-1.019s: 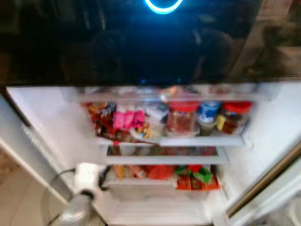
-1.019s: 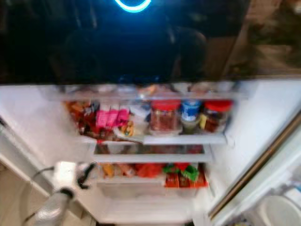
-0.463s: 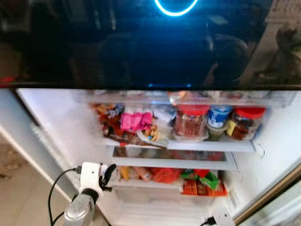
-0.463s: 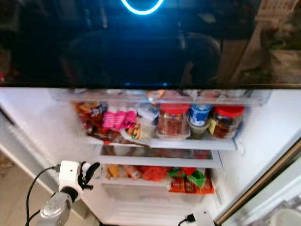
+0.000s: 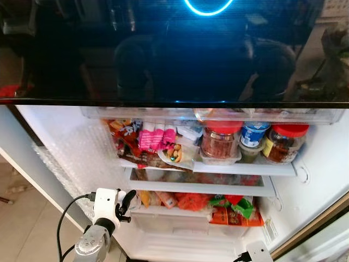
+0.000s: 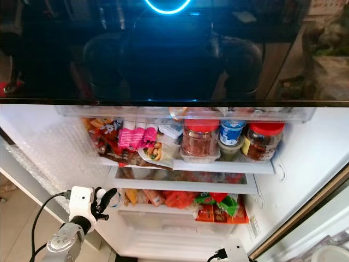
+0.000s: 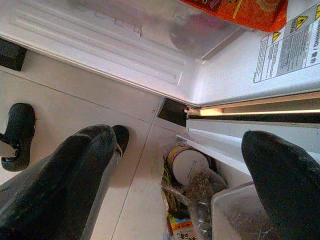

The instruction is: Restocking fridge

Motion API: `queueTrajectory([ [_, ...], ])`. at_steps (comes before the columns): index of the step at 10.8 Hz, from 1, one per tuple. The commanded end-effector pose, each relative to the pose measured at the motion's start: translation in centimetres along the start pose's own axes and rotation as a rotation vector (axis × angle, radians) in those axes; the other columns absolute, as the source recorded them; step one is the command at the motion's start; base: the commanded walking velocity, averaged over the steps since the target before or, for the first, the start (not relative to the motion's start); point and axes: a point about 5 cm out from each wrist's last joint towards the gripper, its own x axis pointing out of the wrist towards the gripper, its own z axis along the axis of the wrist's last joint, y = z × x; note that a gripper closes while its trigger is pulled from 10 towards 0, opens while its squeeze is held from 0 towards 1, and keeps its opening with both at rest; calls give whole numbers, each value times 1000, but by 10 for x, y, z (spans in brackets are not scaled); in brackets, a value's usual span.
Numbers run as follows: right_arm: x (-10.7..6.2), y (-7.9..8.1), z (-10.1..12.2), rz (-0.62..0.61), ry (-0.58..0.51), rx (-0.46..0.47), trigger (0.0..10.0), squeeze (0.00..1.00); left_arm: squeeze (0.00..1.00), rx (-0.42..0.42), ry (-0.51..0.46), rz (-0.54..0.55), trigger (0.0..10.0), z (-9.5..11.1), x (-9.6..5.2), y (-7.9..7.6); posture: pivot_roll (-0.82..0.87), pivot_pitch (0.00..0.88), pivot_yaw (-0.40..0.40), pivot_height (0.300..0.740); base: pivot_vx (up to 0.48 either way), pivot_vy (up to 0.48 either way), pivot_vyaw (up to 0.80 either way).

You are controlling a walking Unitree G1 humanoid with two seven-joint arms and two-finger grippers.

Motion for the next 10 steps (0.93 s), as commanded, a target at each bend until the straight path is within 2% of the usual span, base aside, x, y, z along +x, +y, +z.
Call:
queueTrajectory([
  [1, 0, 0, -2, 4, 7, -2, 10000, 0, 0, -3, -6, 3, 10000, 1, -1, 2, -4, 0, 13, 681, 0, 0, 0],
  [8, 0, 3, -2, 25, -5, 11, 10000, 0, 0, 13, -1, -20, 10000, 2, 1, 0, -13, 0, 23, 681, 0, 0, 0],
  [10, 0, 4, -1, 49, -4, -41, 10000, 0, 0, 14, 1, -21, 10000, 2, 1, 0, -15, 0, 22, 668, 0, 0, 0],
])
